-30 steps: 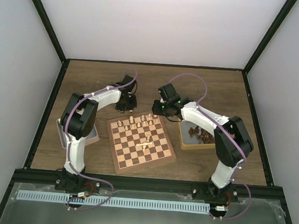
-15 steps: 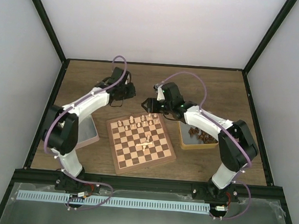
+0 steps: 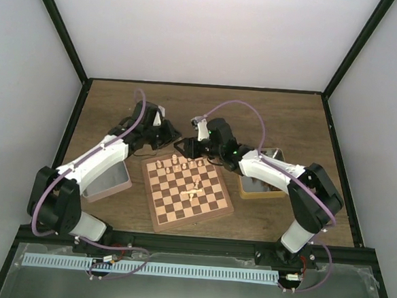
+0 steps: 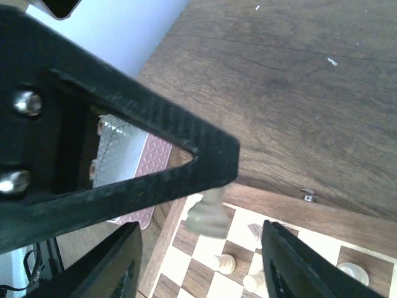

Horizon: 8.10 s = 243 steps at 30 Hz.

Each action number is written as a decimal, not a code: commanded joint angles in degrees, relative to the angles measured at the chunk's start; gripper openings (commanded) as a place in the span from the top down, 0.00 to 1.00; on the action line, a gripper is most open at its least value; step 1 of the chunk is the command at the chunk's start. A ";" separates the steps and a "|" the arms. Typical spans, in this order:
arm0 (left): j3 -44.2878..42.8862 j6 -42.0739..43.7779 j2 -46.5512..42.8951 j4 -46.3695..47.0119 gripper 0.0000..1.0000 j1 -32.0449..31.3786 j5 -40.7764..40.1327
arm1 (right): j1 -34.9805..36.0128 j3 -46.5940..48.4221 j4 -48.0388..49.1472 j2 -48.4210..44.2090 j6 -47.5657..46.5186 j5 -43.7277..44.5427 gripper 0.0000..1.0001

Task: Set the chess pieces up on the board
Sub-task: Place the chess piece on the chessboard, then pick up the chess piece from the chessboard, then place the chess piece on the chessboard.

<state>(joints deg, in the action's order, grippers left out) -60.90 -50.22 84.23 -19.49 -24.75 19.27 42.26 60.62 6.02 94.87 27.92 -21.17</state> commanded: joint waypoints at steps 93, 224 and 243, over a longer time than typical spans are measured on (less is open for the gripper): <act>10.76 20.32 -19.95 -7.98 0.85 2.00 33.00 | 2.03 -9.26 4.37 -13.61 -36.50 -20.95 0.93; 31.82 6.83 -35.42 10.43 0.37 -14.10 -3.88 | 17.02 -29.56 20.18 -11.31 1.34 31.88 0.99; 31.99 1.31 -24.23 23.00 0.50 -14.06 6.32 | 17.06 -39.20 47.09 -14.75 -9.26 16.53 0.98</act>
<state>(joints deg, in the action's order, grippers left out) -28.99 -48.01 58.94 0.47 -38.94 23.83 59.02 22.33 47.51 81.41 21.50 -0.84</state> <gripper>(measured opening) 0.523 0.121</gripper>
